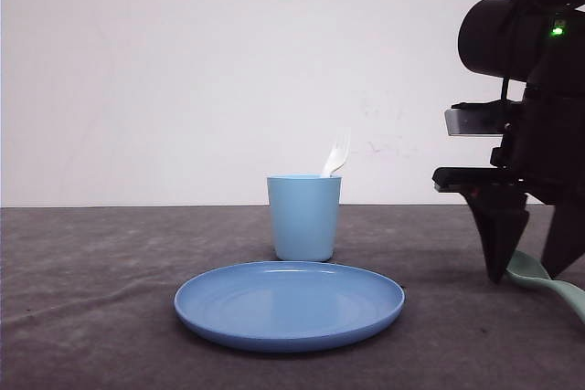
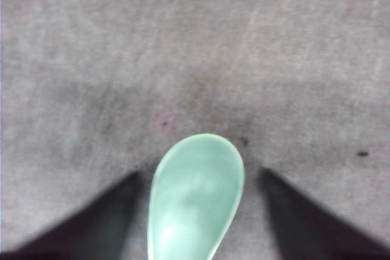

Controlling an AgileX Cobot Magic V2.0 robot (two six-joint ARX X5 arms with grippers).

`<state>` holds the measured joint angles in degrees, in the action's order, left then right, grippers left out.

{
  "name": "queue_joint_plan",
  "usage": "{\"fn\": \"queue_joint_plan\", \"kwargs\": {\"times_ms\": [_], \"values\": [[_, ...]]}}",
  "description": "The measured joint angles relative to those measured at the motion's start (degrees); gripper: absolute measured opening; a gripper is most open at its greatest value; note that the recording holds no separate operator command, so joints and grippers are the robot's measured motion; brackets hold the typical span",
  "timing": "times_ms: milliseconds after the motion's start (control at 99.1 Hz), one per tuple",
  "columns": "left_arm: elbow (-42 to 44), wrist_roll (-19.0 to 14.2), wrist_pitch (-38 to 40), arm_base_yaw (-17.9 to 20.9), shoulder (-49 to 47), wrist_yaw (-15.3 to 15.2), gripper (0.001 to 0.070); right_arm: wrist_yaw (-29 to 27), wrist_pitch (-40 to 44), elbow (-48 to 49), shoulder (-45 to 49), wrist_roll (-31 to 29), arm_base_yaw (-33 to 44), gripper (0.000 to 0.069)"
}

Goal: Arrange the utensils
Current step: 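Lower the right gripper onto the mint-green spoon and grasp its handle, then lift the spoon with the right gripper and carry it over the cup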

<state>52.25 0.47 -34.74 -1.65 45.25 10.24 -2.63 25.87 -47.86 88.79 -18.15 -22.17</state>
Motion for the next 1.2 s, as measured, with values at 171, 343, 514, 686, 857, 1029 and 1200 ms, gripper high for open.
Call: {"fn": "queue_joint_plan", "kwargs": {"times_ms": [171,343,514,686,857,1029,1200], "values": [[0.0,0.0,0.0,0.0,0.0,0.0,0.0276,0.2,0.0,0.0,0.0,0.0,-0.1,0.0225],[0.0,0.0,0.0,0.0,0.0,0.0,0.0276,0.3,0.0,0.0,-0.1,0.0,-0.3,0.0224],[0.0,0.0,0.0,0.0,0.0,0.0,0.0276,1.2,0.1,0.0,-1.2,0.3,-1.1,0.0223],[0.0,0.0,0.0,0.0,0.1,0.0,0.0276,1.2,-0.7,-0.1,-5.0,1.3,-2.3,0.0223],[0.0,0.0,0.0,0.0,0.1,0.0,0.0276,1.3,-3.6,-2.4,-9.4,2.9,-4.7,0.0222],[0.0,0.0,0.0,0.0,0.1,0.0,0.0276,1.7,-13.5,-5.4,-13.1,5.6,-7.9,0.0222],[0.0,0.0,0.0,0.0,0.1,0.0,0.0276,3.1,-24.7,-6.3,-13.0,9.0,-11.0,0.0222]]}}
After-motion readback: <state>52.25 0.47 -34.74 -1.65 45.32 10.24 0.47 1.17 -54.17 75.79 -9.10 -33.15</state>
